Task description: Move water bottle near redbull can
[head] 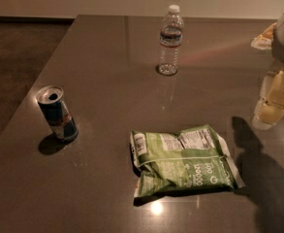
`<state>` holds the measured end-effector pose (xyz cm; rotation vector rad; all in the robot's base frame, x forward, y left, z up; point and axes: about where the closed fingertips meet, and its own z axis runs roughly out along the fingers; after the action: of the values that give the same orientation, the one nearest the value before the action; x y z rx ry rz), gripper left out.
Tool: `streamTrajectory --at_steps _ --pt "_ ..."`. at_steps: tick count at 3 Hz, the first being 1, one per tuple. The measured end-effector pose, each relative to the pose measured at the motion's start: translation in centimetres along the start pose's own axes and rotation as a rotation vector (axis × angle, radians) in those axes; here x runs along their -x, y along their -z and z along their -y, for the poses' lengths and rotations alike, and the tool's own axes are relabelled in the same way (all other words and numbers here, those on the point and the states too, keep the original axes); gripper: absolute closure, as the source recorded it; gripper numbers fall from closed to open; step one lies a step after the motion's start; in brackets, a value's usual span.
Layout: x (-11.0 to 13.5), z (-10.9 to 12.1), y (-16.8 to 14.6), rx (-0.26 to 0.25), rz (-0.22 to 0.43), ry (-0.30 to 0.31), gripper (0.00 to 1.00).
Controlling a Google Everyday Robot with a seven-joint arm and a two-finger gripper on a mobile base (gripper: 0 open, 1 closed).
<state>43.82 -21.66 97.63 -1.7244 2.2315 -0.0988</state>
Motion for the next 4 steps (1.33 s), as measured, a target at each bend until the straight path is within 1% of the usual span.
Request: streamTrajectory --at_steps 1,2,3,4 --pt "0.0 0.0 0.0 0.0 0.0 0.0 0.0" --pt "1.2 2.7 -0.9 -0.041 0.019 -0.062 0.0" --pt "2.3 4.9 -1.8 -0.062 0.044 -0.112 0.0" --pt "3.9 7.8 -2.9 -0.086 0.084 -0.162 0.0"
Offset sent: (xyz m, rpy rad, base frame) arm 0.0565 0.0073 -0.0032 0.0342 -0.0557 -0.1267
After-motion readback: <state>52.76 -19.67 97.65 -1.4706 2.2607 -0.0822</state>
